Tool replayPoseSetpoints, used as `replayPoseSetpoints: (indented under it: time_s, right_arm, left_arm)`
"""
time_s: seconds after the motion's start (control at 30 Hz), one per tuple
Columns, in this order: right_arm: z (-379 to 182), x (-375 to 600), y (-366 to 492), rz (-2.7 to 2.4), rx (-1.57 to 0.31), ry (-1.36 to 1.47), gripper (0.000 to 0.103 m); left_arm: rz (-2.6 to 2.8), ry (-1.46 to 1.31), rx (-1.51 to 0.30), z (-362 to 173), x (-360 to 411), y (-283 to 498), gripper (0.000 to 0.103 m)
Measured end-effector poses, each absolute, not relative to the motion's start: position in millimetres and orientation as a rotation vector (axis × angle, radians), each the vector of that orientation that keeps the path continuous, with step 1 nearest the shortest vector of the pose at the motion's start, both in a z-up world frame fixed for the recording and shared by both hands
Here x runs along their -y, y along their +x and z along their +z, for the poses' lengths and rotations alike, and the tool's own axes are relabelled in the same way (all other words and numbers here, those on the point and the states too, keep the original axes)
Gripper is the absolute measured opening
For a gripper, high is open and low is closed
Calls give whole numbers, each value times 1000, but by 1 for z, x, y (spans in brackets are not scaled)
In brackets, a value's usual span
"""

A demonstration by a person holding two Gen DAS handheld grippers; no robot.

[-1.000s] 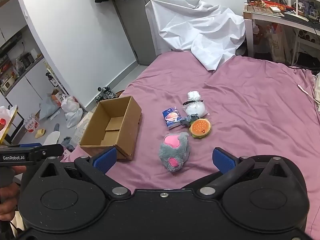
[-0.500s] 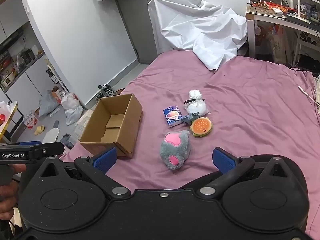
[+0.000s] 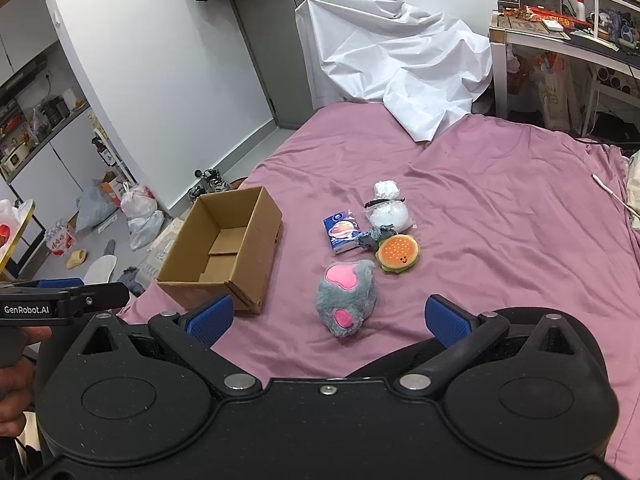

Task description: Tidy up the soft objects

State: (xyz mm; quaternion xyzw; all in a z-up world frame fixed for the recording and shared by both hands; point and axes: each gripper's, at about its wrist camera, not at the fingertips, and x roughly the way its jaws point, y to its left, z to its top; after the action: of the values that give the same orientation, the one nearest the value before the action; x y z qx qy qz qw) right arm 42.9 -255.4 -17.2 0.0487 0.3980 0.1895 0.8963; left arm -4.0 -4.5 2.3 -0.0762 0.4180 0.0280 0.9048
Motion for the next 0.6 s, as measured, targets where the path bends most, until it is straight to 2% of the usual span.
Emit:
replayPoseSetpoints:
  time_s: [0.6]
  right_arm:
    - [-16,256,43,393,-821,94,103]
  left_arm:
    - [47,-147,-858,4,10,-4,102]
